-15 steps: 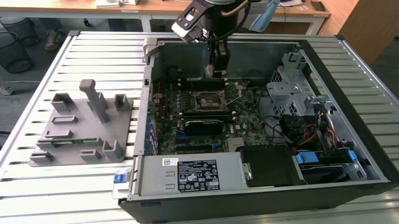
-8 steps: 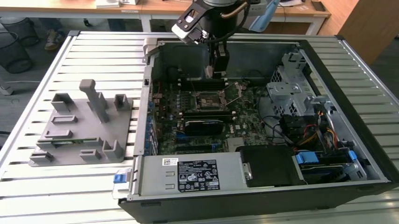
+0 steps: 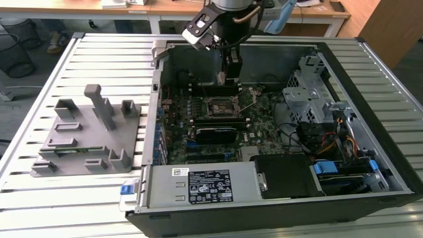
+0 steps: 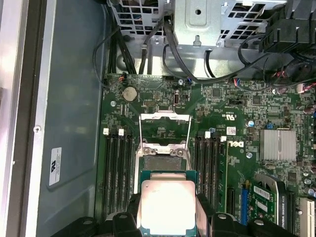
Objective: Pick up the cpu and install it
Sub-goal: 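Place the cpu into insertion slot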
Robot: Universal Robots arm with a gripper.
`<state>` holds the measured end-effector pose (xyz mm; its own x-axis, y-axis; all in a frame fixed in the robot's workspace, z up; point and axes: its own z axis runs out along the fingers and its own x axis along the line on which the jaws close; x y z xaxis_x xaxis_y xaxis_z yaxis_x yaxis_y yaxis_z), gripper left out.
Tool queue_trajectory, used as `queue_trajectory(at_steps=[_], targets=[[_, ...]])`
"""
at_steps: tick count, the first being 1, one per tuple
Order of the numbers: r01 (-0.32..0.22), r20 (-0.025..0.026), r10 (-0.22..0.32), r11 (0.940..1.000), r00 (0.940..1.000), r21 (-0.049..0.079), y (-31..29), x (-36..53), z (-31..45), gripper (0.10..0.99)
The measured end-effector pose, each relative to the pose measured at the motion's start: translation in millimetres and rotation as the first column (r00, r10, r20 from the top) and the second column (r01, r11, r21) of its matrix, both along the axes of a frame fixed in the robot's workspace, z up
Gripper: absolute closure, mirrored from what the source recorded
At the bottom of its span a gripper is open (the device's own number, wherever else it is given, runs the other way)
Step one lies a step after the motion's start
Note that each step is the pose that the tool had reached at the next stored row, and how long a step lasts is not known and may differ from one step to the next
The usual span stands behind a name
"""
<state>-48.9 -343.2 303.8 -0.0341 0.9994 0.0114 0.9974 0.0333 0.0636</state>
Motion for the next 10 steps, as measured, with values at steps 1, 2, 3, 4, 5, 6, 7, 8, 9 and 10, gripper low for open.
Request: queue_trajectory(at_steps=[1,2,3,4,5,6,7,8,9,10], targets=[[0.000,0.0000,0.000,1.0000,1.0000,0.000,0.1,0.0,-1.2,0.561],[0.000,0.0001,0.000,1.0000,1.0000,0.000,0.3,0.0,-2.5,0.561],[0.000,0.0001,0.000,1.0000,1.0000,0.000,0.5,0.0,-3.7,0.561],[0.000,0.0000,0.000,1.0000,1.0000,0.000,0.6,0.0,-4.7,0.561],[0.000,0.0000,0.000,1.0000,1.0000,0.000,0.8,0.0,-5.7,0.561],[0.000,0.0000,0.000,1.0000,1.0000,0.000,0.9,0.0,-6.6,0.561],[0.000,0.0000,0.000,1.0000,1.0000,0.000,1.0,0.0,-7.4,0.561],[0.000,0.0000,0.000,1.0000,1.0000,0.000,1.2,0.0,-8.2,0.561],[0.000,0.0000,0.000,1.0000,1.0000,0.000,1.3,0.0,-8.9,0.561],[0.000,0.0000,0.000,1.0000,1.0000,0.000,1.5,0.0,-9.6,0.561]])
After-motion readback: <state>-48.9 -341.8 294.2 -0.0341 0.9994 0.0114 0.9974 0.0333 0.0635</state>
